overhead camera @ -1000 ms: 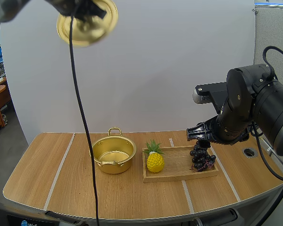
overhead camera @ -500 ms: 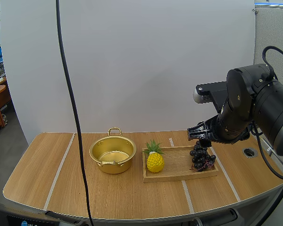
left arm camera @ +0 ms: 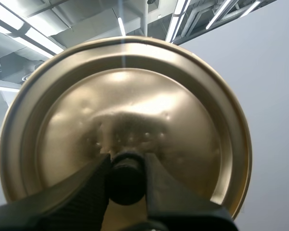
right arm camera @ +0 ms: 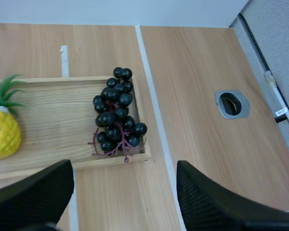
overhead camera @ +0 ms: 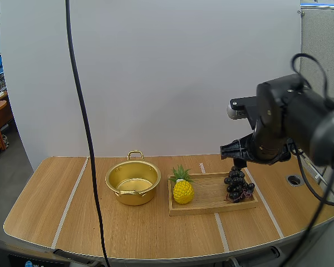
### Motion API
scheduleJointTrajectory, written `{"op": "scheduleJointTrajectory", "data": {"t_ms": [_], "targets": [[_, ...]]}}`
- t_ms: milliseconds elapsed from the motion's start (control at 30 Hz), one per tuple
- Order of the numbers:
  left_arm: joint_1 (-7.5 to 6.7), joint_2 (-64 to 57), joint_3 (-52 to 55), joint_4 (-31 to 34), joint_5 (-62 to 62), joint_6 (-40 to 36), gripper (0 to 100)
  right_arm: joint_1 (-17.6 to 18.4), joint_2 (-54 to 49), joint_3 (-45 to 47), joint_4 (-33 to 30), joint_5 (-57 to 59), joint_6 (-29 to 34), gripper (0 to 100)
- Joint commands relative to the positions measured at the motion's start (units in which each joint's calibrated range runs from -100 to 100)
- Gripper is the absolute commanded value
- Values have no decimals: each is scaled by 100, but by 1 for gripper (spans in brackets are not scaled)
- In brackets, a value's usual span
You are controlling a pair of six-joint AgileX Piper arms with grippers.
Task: Open the pot, put the grape inside, and close it
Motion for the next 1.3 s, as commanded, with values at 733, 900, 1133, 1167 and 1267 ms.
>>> {"op": "scheduleJointTrajectory", "data": {"t_ms": [733, 900, 1133, 1167, 1267], "targets": [[-18, -44, -46, 61, -256, -65, 0, -942, 2933, -538, 123, -2086, -148, 100], [-18, -44, -46, 61, -256, -65, 0, -1255, 3310, -895, 1093, -2054, -1062, 100], [-18, -44, -46, 61, -256, -65, 0, -1290, 3833, -985, 1095, -2172, -1336, 100], [-18, -44, -46, 61, -256, -65, 0, -1290, 3917, -985, 1103, -2272, -1354, 100], [-18, -44, -46, 61, -256, -65, 0, -1290, 4138, -985, 1187, -2379, -1505, 100]]}}
